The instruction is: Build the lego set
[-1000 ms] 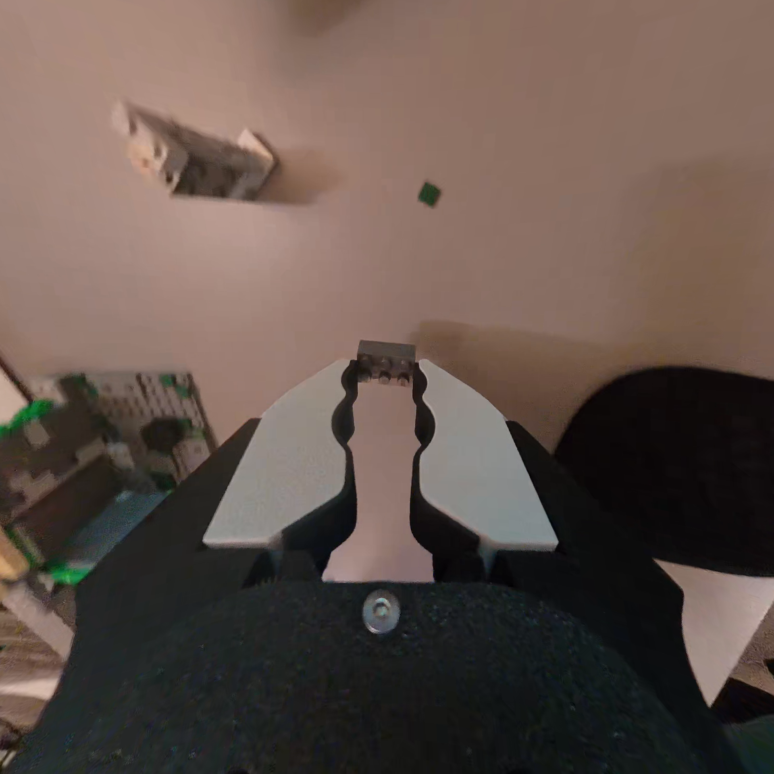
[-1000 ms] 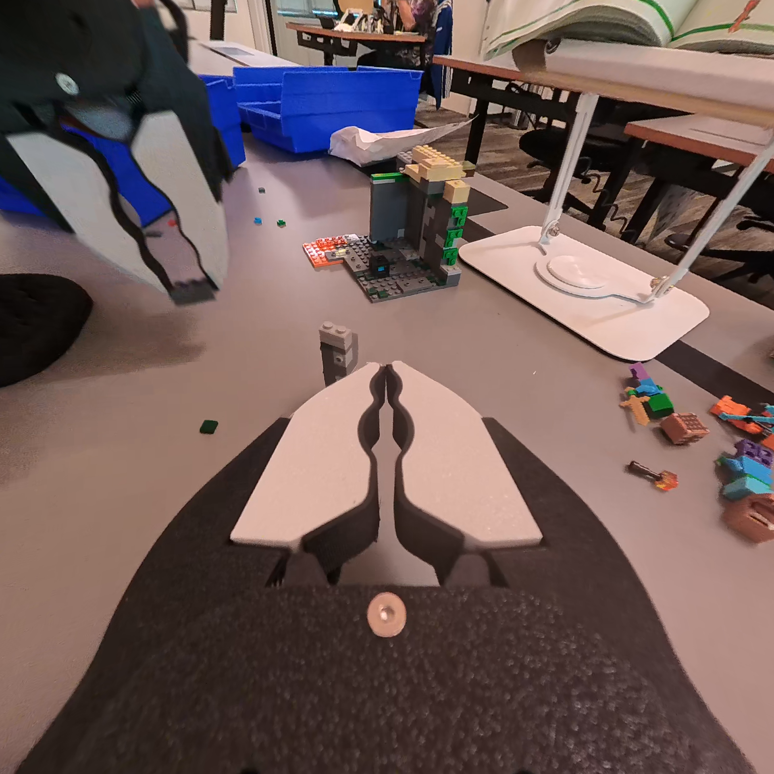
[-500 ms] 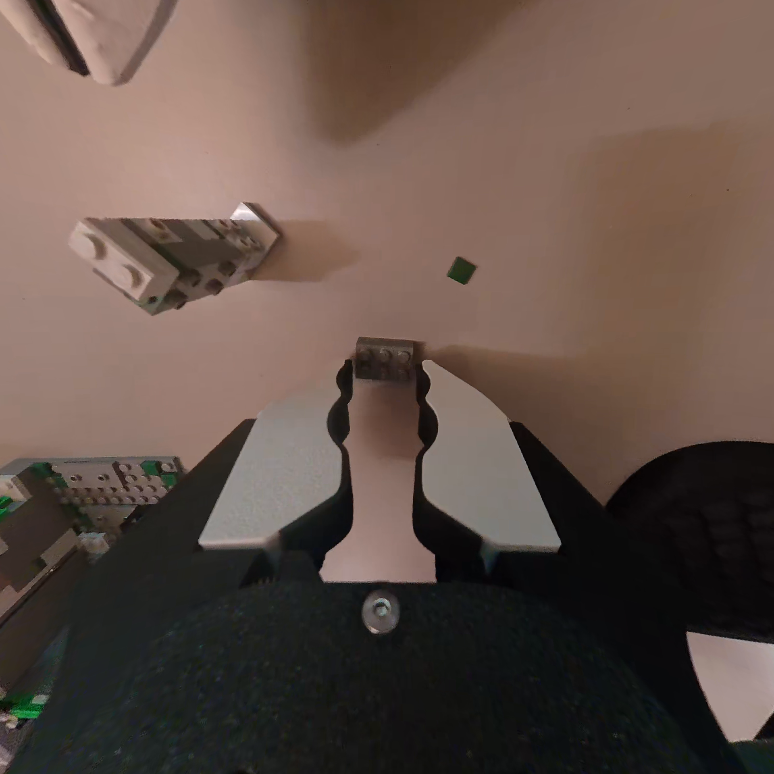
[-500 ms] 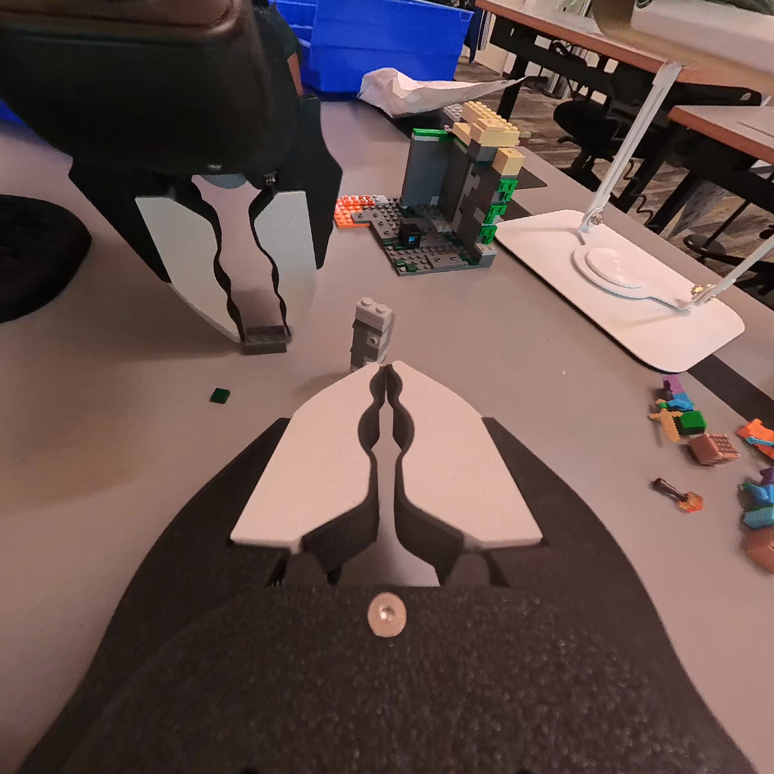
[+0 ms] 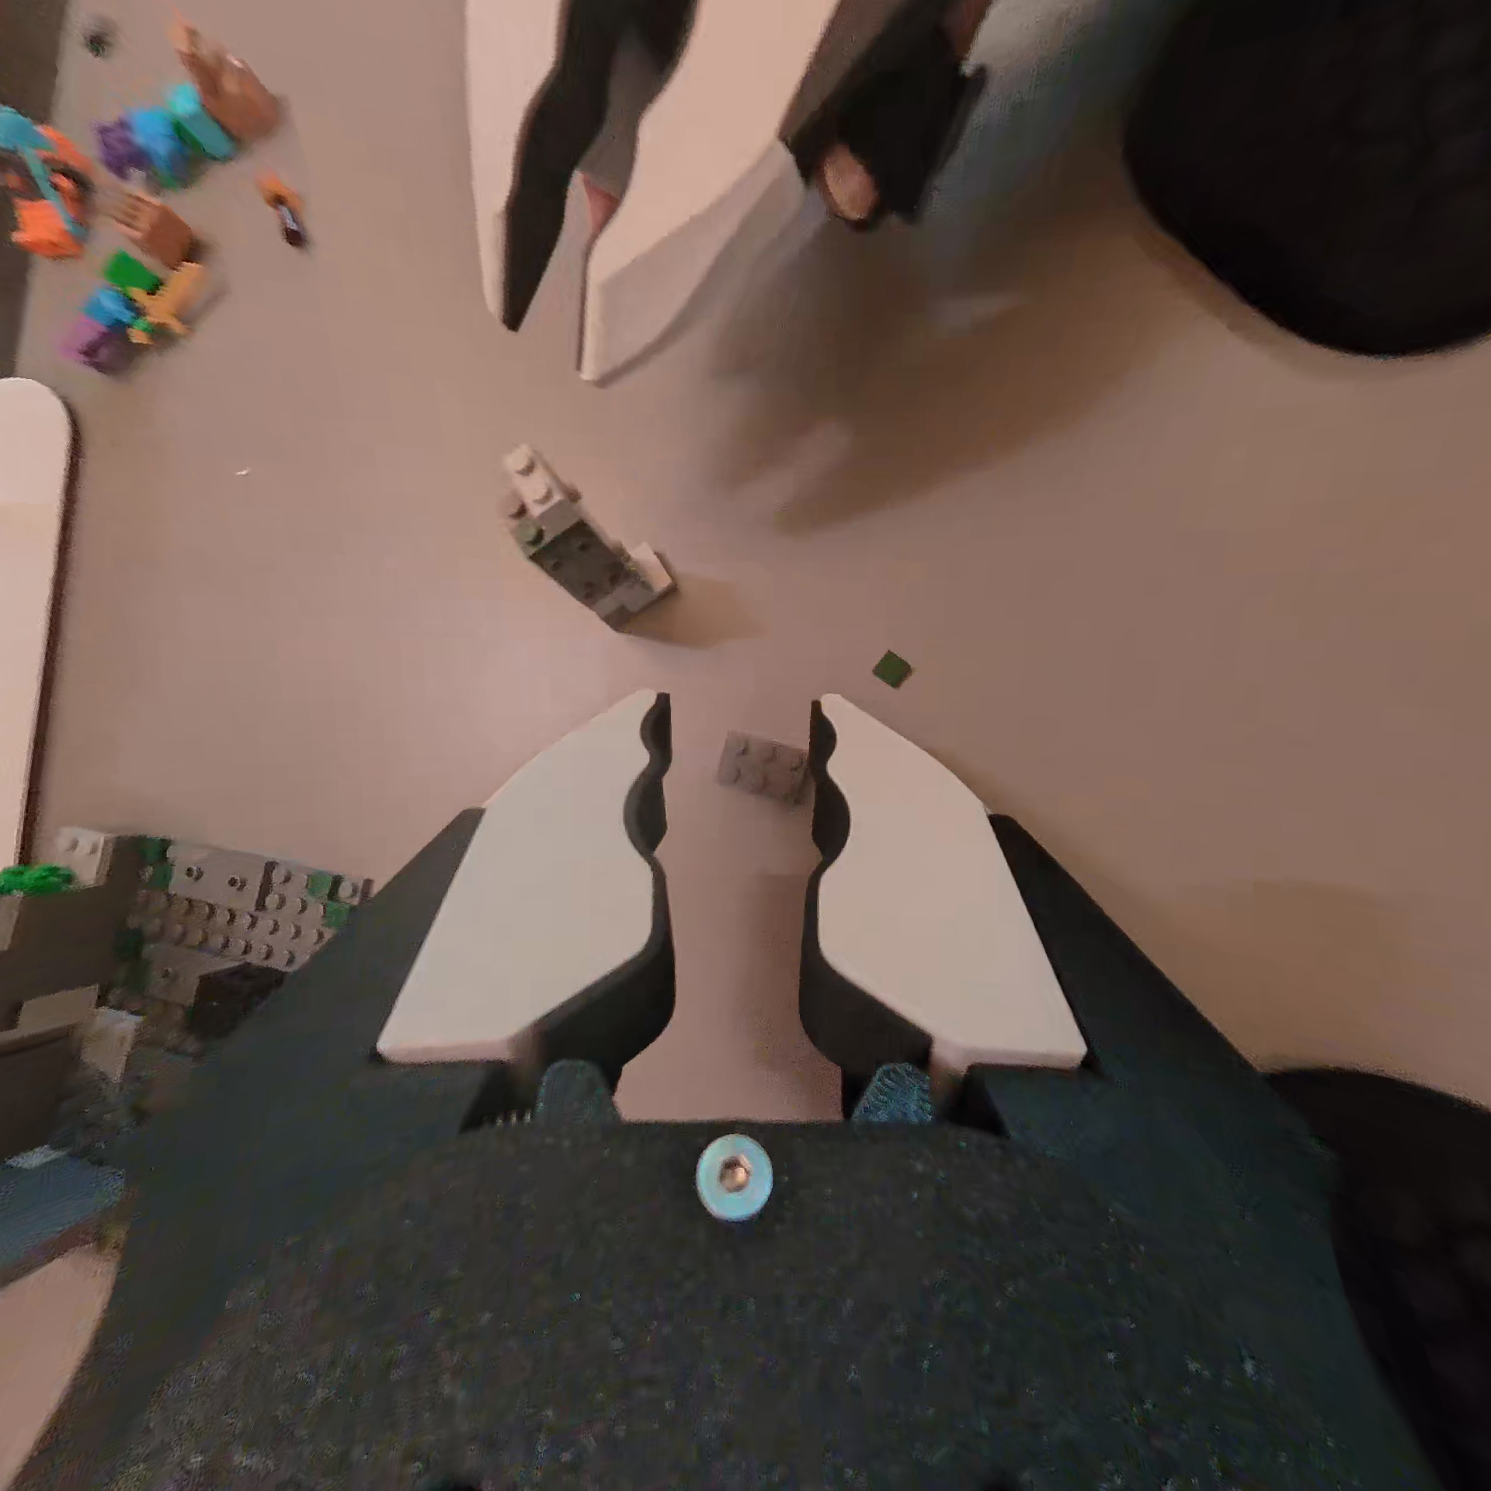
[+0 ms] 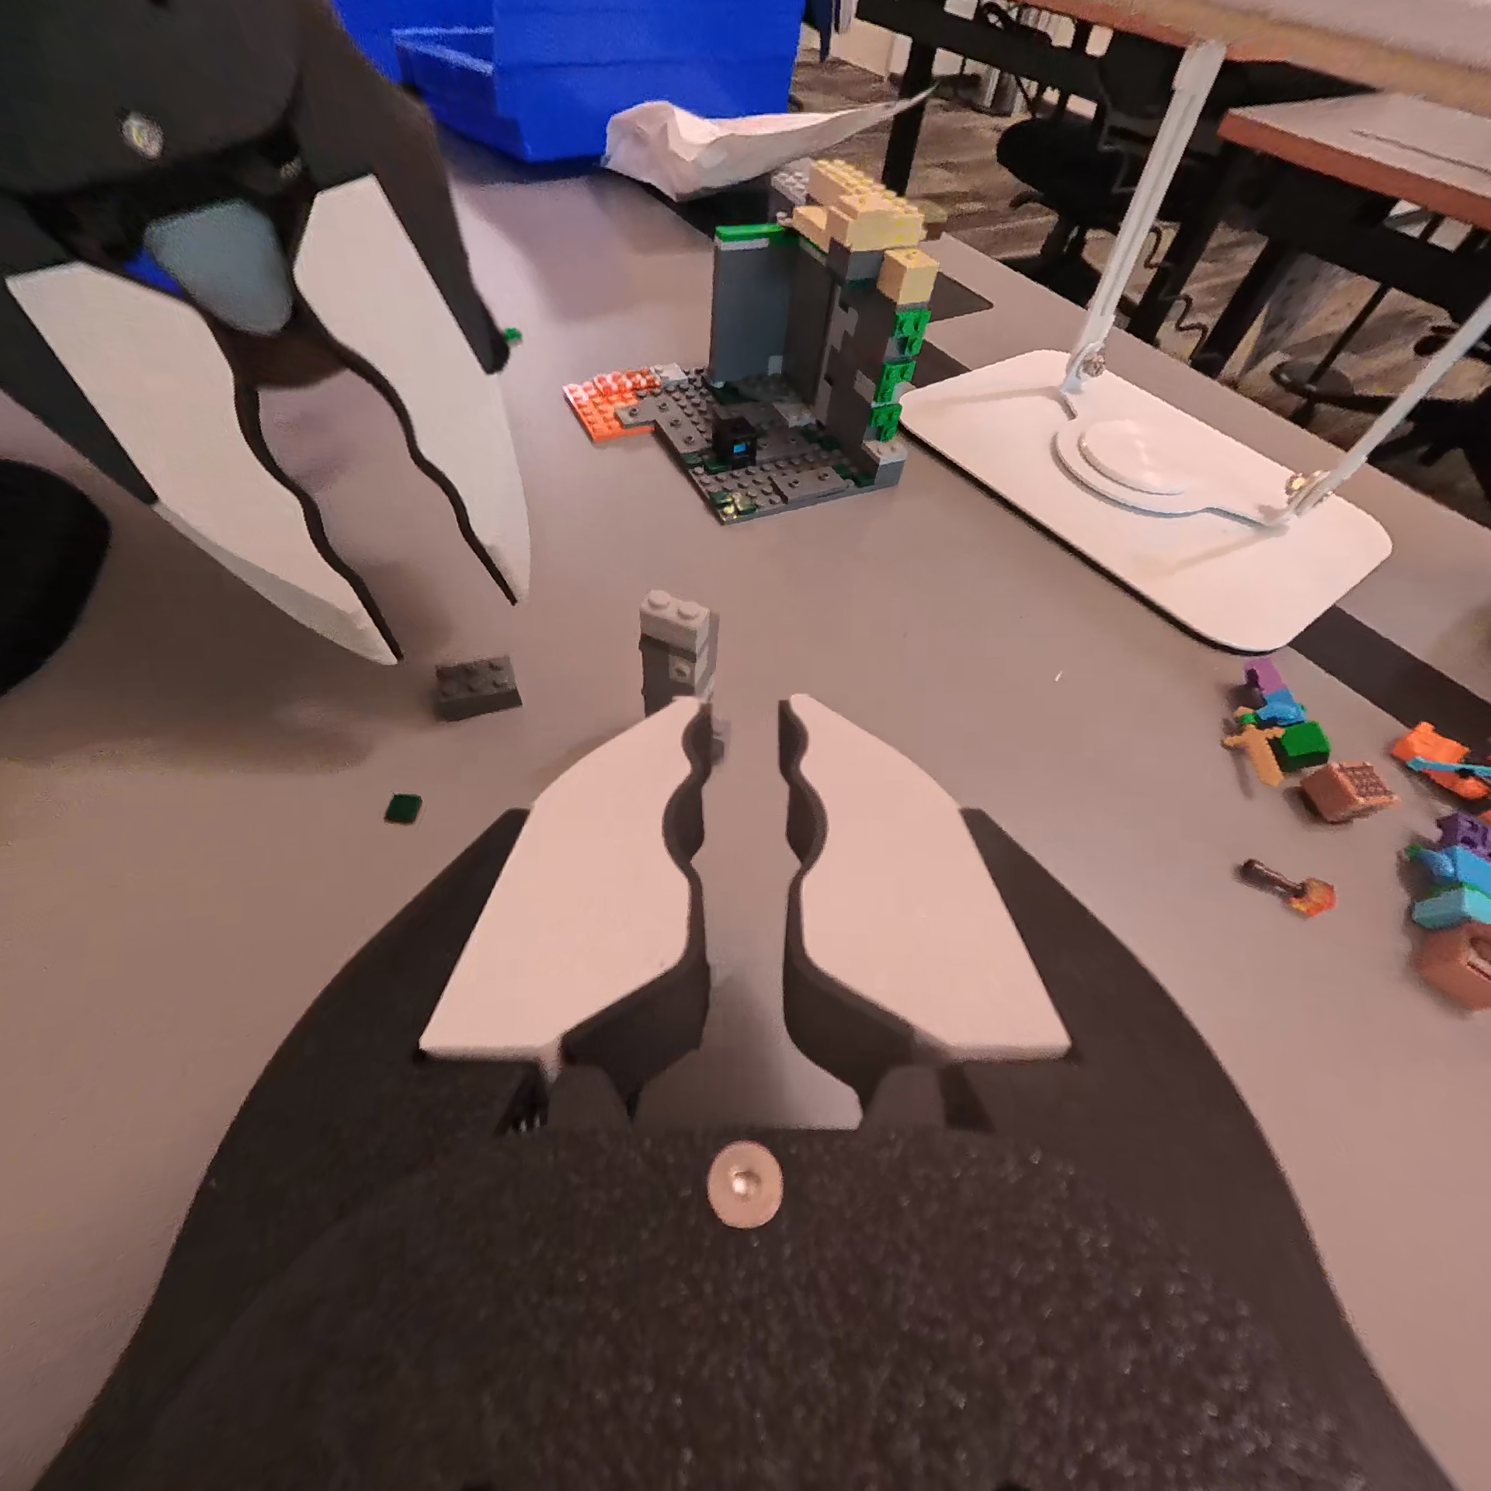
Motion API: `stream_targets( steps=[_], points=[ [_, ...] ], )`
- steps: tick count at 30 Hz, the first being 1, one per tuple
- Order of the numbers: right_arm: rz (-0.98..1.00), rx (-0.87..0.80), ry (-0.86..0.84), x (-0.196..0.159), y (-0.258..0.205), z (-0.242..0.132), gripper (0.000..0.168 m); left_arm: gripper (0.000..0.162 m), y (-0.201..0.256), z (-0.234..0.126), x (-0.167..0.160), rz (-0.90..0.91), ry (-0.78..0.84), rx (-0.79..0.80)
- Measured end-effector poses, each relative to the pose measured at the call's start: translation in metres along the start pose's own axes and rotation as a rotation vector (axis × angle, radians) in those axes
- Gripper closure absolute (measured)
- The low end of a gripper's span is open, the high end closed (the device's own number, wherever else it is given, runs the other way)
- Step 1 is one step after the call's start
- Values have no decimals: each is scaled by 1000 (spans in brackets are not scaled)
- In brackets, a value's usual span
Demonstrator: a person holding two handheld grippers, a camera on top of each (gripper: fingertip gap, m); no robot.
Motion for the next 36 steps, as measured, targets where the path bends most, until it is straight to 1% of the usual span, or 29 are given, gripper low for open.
stream_targets(
  steps=[3,7,9,11,14,17,19,21,26,33,36],
  points=[
    [45,-35,-25,6,-1,4,138,130,-5,-1,-8,-66,93,45],
    [123,-69,-108,6,-6,20,115,133,-15,-1,-15,-160,236,117],
    [186,-77,-138,4,-9,31,109,133,-18,0,-16,-191,288,144],
    [214,-124,-164,2,-8,40,105,133,-19,1,-17,-198,307,165],
    [233,-183,-139,0,-5,47,104,132,-17,0,-16,-194,328,194],
    [193,-194,-100,5,-3,43,110,133,-18,-5,-14,-200,366,220],
    [164,-171,-78,8,-5,40,113,133,-19,-6,-15,-209,377,227],
    [152,-113,-71,7,-10,42,113,134,-21,-6,-17,-220,377,236],
    [76,-67,-111,2,-17,48,112,135,-22,-5,-22,-226,370,247],
    [59,-72,-151,-4,-10,44,113,137,-22,-4,-25,-211,351,249],
    [28,35,-209,-3,-9,27,115,138,-23,-6,-26,-214,357,252]
  ],
)
Point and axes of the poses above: each gripper's, where its closed fingertips meet, z out along the fingers, x out of its top, y = z × x across the jaws, the point moved 7 cm from there along -z, back along the fingers, and after that the axes turned 3 degrees about x, right-handed, at the moved point
